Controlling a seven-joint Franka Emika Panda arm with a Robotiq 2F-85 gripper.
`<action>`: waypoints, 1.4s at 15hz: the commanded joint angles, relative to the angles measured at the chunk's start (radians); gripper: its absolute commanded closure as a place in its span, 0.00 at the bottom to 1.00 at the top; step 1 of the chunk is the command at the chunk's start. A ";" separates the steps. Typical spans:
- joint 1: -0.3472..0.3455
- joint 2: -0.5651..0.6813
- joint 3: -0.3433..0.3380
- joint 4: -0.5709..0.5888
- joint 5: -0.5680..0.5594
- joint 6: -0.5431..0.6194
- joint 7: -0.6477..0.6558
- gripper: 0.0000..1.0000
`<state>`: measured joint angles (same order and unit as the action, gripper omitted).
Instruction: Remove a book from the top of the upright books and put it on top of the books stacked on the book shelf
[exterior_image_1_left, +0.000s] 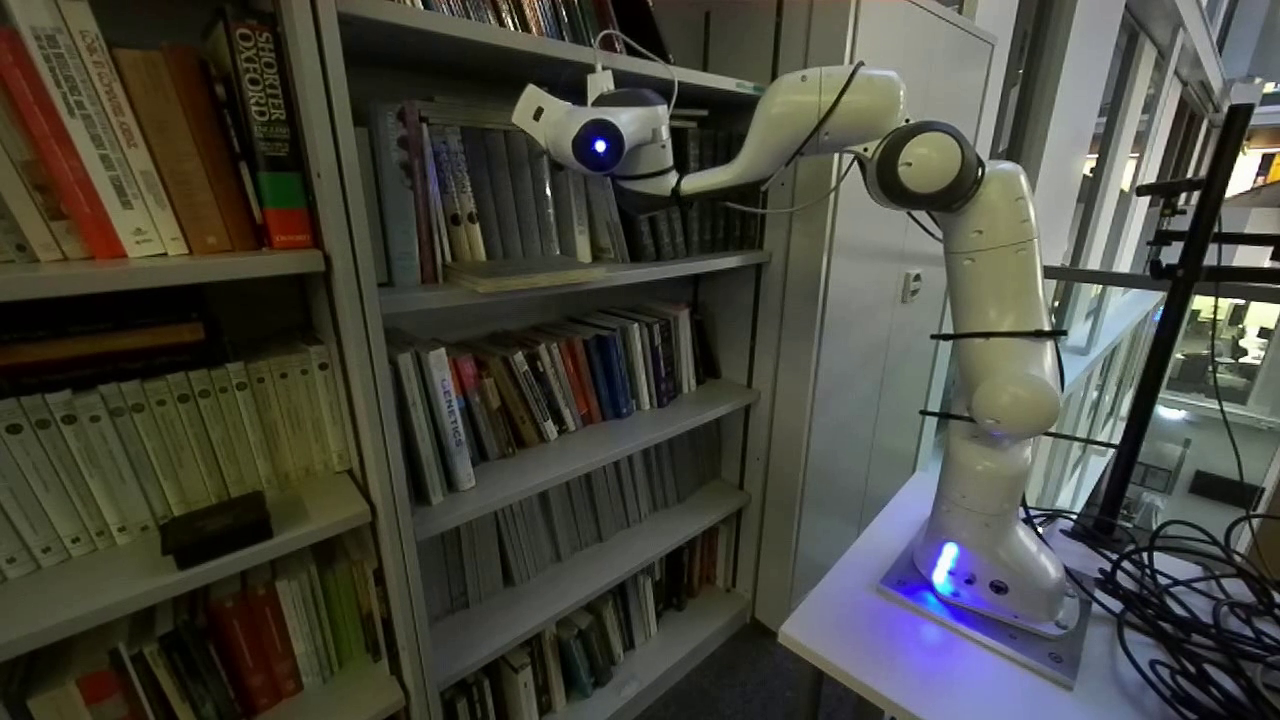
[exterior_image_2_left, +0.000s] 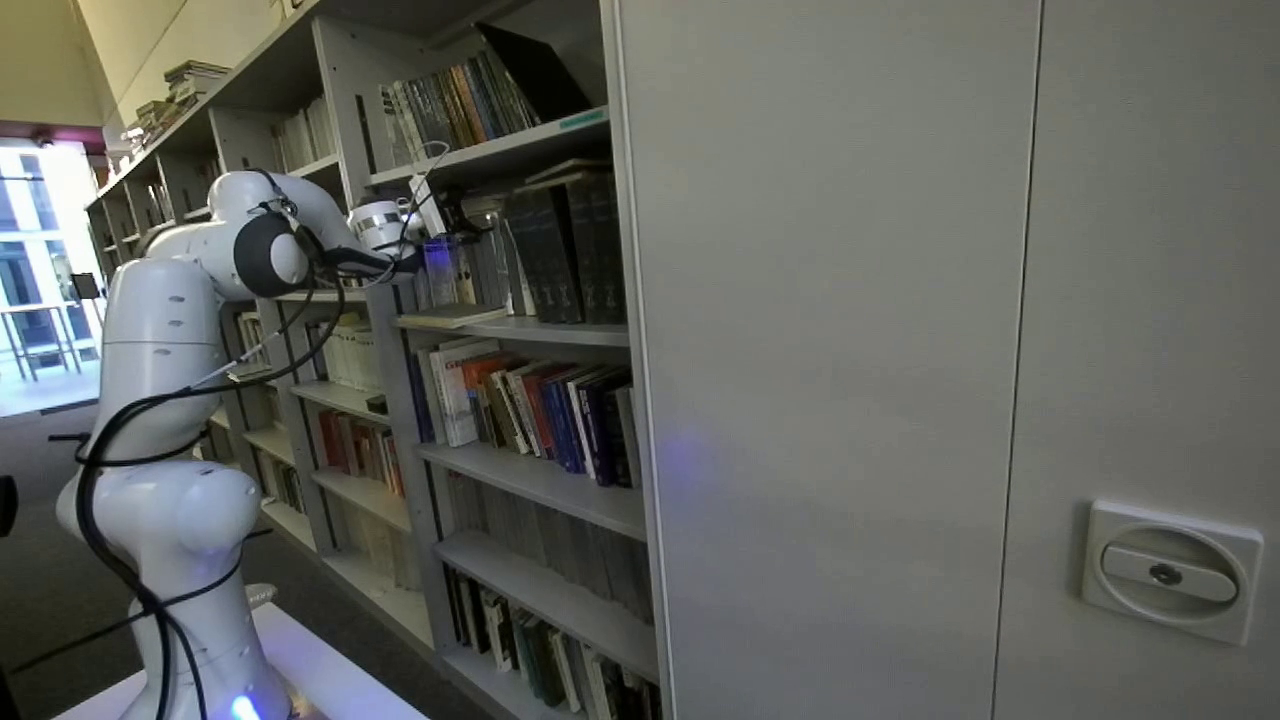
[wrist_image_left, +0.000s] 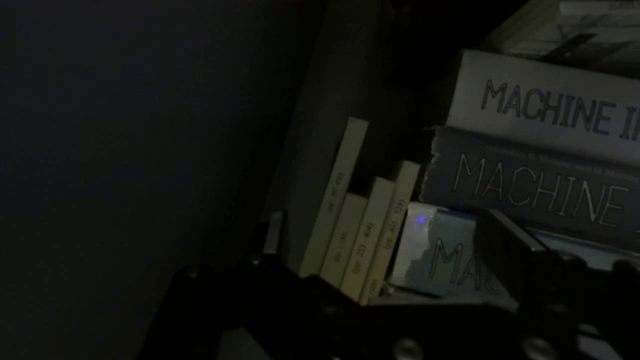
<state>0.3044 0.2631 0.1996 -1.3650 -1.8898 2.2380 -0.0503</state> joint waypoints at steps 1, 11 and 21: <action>0.007 0.002 0.005 -0.001 0.023 -0.016 -0.037 0.23; -0.006 -0.040 -0.013 -0.042 0.064 -0.121 -0.002 0.07; -0.012 -0.045 -0.019 -0.033 0.063 -0.149 0.000 0.25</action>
<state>0.2989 0.2553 0.1810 -1.3676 -1.8320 2.1055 -0.0507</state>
